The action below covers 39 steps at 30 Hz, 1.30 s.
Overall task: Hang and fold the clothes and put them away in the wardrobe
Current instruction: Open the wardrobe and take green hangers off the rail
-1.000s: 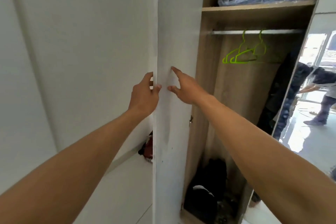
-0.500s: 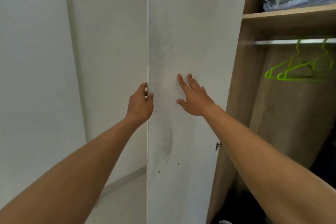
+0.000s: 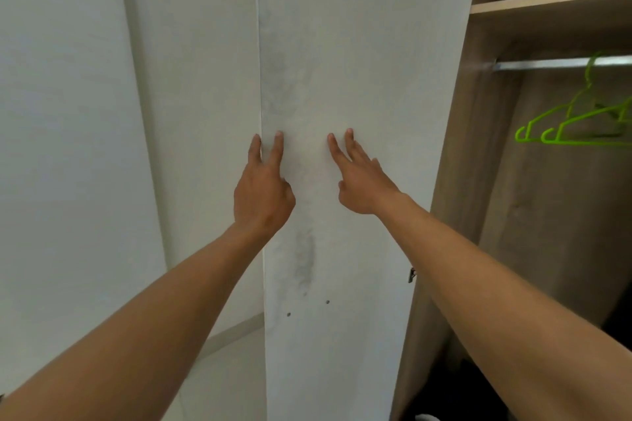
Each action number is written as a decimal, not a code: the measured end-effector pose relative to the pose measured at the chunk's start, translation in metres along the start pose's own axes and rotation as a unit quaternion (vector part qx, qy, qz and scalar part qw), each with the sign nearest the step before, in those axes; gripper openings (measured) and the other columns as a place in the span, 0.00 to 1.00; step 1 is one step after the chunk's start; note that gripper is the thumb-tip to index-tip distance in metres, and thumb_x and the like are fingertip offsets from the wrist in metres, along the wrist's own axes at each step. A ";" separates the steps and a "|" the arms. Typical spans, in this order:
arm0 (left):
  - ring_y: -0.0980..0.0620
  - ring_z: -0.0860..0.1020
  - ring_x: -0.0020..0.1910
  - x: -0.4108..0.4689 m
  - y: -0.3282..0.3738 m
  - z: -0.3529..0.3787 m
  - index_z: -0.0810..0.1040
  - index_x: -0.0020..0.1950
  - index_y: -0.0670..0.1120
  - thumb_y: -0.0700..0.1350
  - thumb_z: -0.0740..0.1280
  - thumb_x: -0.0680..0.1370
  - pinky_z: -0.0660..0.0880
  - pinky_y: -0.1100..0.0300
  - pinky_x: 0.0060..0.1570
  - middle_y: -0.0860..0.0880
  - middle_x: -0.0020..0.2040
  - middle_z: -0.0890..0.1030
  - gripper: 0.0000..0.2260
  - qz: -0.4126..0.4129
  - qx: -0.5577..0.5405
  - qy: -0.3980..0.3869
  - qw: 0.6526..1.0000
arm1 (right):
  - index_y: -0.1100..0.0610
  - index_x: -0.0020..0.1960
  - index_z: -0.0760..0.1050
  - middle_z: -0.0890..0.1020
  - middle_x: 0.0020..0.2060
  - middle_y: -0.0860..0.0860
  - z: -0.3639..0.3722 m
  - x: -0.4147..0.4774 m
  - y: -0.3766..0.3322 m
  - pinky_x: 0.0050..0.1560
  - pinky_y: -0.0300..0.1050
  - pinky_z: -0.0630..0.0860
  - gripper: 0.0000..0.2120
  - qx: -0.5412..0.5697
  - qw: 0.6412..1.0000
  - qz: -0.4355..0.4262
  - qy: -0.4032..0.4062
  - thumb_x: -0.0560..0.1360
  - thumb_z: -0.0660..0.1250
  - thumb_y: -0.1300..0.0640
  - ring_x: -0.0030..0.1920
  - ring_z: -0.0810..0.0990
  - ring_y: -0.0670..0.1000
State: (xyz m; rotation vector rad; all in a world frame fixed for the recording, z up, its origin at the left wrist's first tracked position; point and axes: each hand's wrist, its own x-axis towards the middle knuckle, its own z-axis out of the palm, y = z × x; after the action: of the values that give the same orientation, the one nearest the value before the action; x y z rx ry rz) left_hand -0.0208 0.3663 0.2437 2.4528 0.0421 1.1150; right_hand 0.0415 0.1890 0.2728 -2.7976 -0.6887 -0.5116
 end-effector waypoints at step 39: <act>0.45 0.64 0.76 -0.096 0.388 0.145 0.57 0.81 0.47 0.45 0.57 0.85 0.61 0.52 0.74 0.44 0.77 0.67 0.25 0.378 -0.275 -0.350 0.812 | 0.53 0.81 0.53 0.41 0.82 0.58 -0.204 -0.303 0.236 0.76 0.70 0.43 0.37 -0.346 0.866 0.345 0.107 0.77 0.67 0.58 0.81 0.37 0.61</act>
State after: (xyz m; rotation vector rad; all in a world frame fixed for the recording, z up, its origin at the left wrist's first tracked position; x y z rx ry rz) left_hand -0.0395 -0.0578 0.2497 2.1661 -1.3749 0.2827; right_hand -0.1528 -0.1975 0.3153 -3.2141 0.6862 -1.0305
